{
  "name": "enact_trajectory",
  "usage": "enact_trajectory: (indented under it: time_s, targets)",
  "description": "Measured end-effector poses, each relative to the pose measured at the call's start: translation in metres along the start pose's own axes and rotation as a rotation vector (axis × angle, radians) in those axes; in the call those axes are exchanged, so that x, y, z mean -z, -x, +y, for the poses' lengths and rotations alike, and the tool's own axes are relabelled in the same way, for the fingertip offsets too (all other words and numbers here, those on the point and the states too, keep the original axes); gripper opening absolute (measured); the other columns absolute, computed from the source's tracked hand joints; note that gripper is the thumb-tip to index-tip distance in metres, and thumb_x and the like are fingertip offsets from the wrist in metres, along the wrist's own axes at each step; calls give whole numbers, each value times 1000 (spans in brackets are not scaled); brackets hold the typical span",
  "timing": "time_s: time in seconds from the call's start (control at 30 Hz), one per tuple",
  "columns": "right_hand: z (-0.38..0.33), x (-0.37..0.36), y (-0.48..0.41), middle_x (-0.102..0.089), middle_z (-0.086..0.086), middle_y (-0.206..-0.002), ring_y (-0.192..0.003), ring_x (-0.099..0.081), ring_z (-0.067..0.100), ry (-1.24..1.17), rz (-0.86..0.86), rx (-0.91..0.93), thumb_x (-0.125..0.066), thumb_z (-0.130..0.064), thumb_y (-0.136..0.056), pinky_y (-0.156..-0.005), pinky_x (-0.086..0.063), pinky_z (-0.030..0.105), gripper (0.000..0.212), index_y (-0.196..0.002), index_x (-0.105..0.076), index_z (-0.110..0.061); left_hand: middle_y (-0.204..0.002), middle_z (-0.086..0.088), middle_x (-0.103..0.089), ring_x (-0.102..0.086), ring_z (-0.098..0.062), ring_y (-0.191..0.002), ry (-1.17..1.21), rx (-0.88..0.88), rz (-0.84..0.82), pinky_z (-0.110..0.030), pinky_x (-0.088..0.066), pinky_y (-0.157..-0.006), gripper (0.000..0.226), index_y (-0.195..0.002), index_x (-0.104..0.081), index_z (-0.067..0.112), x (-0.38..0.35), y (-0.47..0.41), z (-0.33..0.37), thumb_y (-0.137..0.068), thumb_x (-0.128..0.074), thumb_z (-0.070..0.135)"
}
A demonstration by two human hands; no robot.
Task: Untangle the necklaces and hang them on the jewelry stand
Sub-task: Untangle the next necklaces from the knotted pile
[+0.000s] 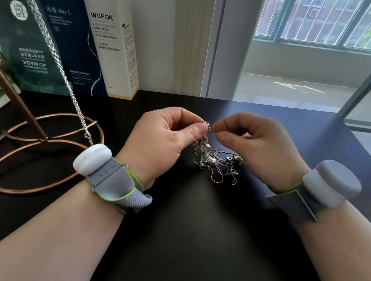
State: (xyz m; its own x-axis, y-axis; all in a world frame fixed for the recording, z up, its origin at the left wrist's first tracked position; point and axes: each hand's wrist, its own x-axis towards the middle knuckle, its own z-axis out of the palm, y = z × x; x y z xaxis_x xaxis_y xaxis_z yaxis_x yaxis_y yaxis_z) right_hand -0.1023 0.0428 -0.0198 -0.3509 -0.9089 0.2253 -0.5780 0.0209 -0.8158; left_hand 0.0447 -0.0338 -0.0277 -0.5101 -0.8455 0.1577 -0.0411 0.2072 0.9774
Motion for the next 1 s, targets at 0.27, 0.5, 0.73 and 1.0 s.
enact_trajectory:
  time_s: [0.27, 0.5, 0.73, 1.0]
  targets:
    - [-8, 2, 3, -68, 0, -75, -64, -59, 4, -269, -104, -79, -67, 9, -73, -60, -46, 13, 28, -84, -72, -16, -66, 1, -69, -61, -12, -60, 312, 95, -34, -28, -47, -63, 6, -79, -67, 11, 0, 2, 10, -82, -63, 7]
    - [-10, 6, 5, -68, 3, -70, -62, -60, 7, -455, -96, -79, -63, 4, -64, -55, -45, 13, 20, -76, -70, -11, -70, -6, -72, -67, -16, -61, 501, 193, -94, -25, -54, -60, 11, -83, -65, 8, 4, 1, 15, -74, -62, 14]
    - [-11, 0, 4, -70, 8, -74, -67, -63, 17, -472, -113, -122, -77, -6, -66, -73, -54, 34, 17, -82, -72, -10, -73, -8, -73, -68, -17, -63, 511, 245, -97, -27, -56, -61, 7, -85, -64, 7, 4, 0, 15, -82, -59, 11]
    - [-8, -3, 1, -68, 6, -65, -54, -57, 16, -453, -93, -146, -71, 5, -72, -59, -50, 26, 21, -88, -70, -8, -82, -12, -71, -69, -23, -73, 505, 257, -72, -34, -57, -71, 9, -87, -66, 3, 5, -1, 13, -85, -58, 8]
